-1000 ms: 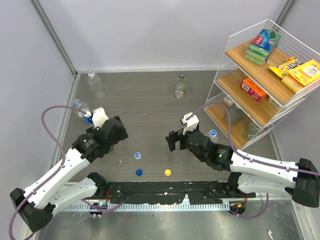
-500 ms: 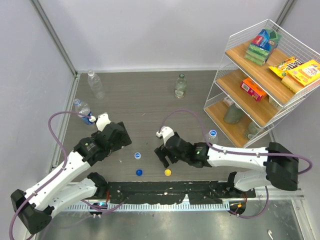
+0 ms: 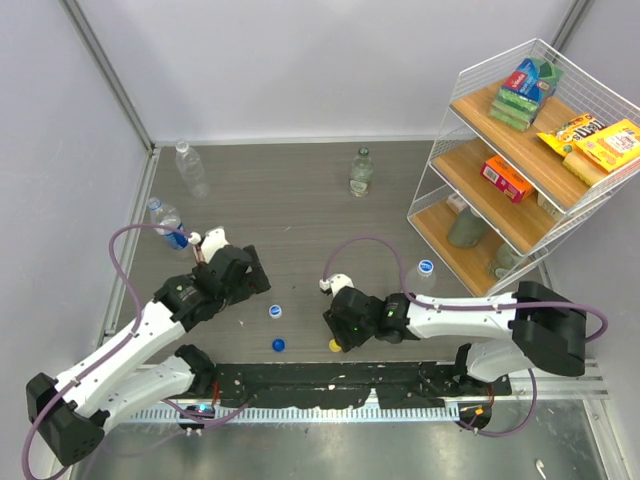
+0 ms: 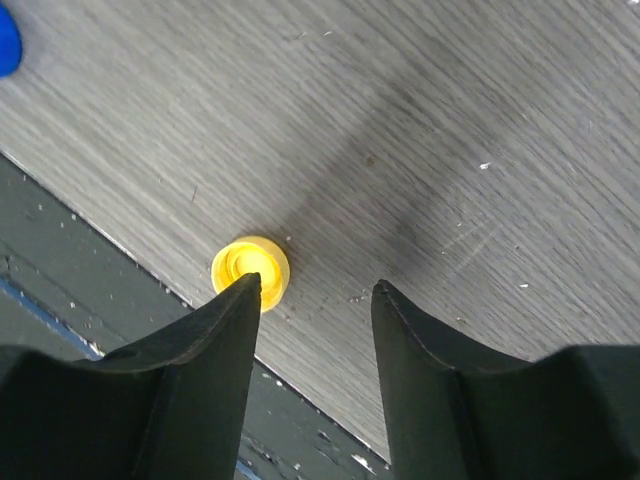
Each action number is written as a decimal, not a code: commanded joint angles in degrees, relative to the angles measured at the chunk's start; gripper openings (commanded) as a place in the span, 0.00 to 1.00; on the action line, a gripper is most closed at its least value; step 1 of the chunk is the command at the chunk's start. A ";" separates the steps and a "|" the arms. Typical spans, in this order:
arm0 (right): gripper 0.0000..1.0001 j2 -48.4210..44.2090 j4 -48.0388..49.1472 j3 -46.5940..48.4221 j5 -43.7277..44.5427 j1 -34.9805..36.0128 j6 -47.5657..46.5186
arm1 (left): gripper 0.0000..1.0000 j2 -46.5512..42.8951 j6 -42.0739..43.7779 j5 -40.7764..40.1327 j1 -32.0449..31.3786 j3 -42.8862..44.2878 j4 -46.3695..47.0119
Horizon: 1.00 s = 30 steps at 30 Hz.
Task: Screw on the bottle caps
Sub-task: Pick up the bottle cap from the center of the board.
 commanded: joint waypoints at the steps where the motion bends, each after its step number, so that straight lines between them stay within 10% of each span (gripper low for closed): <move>1: 0.47 2.59 4.52 0.70 3.62 0.20 6.87 | 1.00 0.68 1.19 1.31 0.15 -0.25 3.24; 30: 0.17 7.17 9.80 0.44 -2.09 0.38 8.28 | 1.00 0.24 2.51 3.16 0.15 -1.22 4.29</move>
